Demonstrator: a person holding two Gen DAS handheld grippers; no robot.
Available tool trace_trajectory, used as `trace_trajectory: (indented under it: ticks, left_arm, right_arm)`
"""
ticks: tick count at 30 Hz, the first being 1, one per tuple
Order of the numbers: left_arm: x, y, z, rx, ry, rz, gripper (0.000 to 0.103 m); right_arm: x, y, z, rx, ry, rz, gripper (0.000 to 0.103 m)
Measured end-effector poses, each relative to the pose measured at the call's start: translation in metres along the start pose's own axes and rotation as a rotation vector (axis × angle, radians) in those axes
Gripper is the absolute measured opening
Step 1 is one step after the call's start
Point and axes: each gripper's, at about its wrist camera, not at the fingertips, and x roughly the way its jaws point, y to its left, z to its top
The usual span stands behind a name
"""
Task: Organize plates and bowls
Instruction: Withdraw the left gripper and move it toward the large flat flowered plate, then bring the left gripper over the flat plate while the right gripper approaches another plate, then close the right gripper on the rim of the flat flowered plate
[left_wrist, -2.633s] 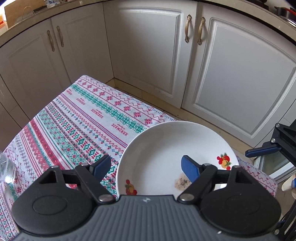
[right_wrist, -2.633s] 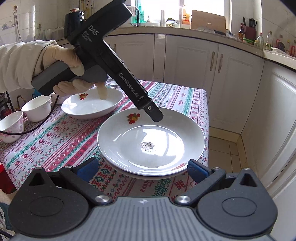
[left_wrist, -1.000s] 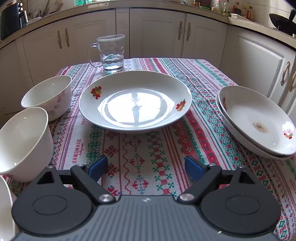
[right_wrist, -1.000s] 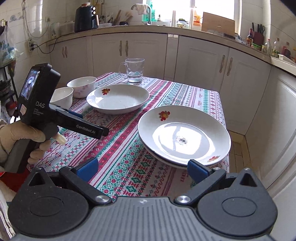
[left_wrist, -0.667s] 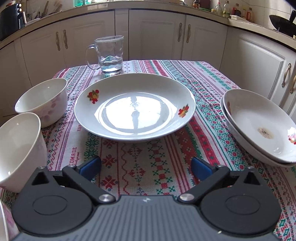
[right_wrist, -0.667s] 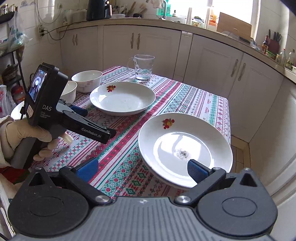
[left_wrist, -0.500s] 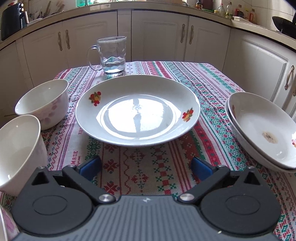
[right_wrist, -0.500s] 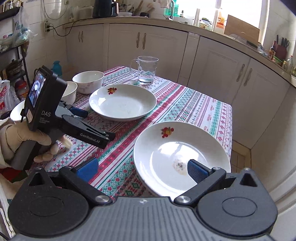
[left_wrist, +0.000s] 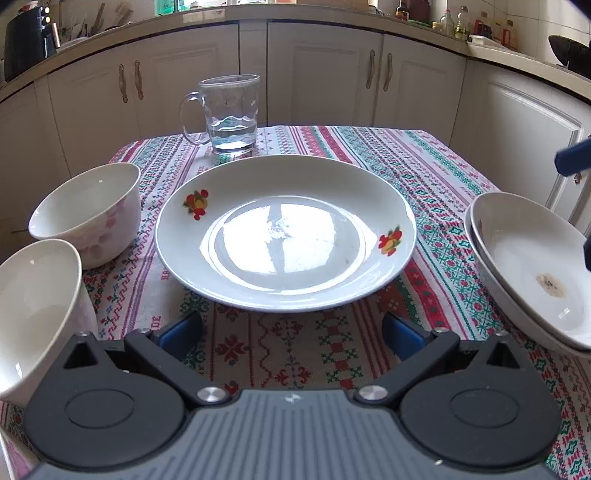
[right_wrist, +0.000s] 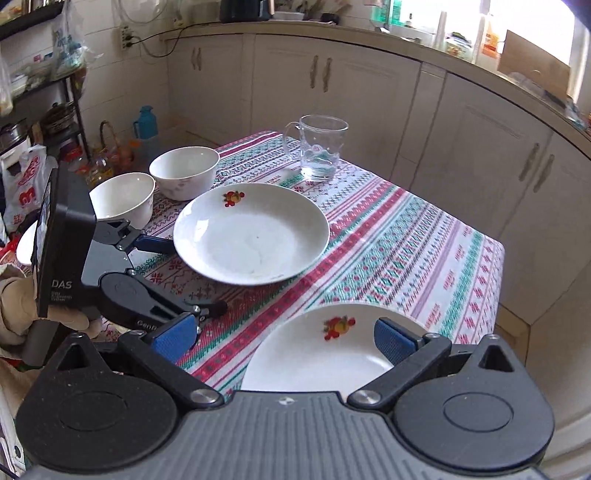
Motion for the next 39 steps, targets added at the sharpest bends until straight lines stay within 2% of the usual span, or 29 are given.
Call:
trace_trajectory:
  ticks: [12, 29, 34, 39]
  left_arm:
    - [0.009, 0.004, 0.006, 0.009, -0.023, 0.008, 0.102]
    - [0.012, 0.005, 0.006, 0.002, -0.043, 0.002, 0.102]
    - [0.013, 0.007, 0.007, 0.000, -0.041, -0.008, 0.102]
    - [0.014, 0.008, 0.007, 0.002, -0.042, -0.016, 0.102]
  right_arm:
    - [0.046, -0.022, 0.065, -0.175, 0.057, 0.155, 0.103]
    - [0.177, -0.048, 0.130, -0.211, 0.147, 0.331, 0.103]
    - [0.207, -0.053, 0.138, -0.198, 0.184, 0.377, 0.090]
    - [0.220, -0.053, 0.141, -0.205, 0.215, 0.430, 0.083]
